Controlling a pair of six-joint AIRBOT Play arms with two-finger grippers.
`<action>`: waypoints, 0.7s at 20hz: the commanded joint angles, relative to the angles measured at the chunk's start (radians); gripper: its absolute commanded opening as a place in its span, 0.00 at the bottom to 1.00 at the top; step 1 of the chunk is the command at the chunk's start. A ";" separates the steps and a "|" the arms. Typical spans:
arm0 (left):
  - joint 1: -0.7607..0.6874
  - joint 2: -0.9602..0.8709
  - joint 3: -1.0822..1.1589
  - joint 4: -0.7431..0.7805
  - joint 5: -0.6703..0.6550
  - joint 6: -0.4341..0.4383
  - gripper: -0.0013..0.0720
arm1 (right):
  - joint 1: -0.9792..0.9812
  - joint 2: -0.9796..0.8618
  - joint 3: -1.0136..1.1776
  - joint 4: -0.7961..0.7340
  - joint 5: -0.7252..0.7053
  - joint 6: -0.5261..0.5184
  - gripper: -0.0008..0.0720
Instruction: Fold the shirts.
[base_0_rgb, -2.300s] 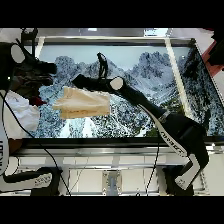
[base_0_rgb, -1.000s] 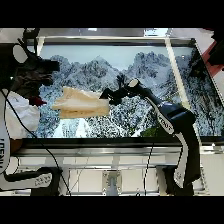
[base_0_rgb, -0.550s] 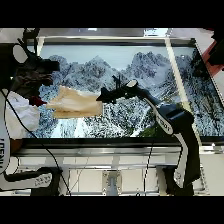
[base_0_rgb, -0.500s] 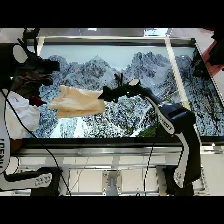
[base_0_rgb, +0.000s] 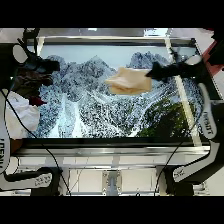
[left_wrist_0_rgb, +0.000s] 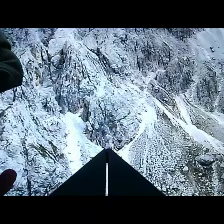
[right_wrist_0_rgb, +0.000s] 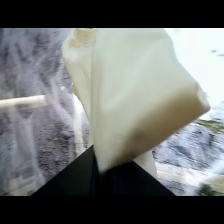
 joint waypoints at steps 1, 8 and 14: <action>-0.001 0.000 0.000 -0.061 0.000 0.000 0.03 | -0.232 0.132 0.000 -0.308 0.200 0.068 0.05; -0.002 0.000 0.000 -0.159 -0.018 0.000 0.03 | -0.571 0.243 -0.067 -0.697 0.422 0.107 0.05; -0.015 0.000 0.000 -0.182 -0.045 0.000 0.03 | -0.607 0.245 -0.265 -0.993 0.540 0.118 0.40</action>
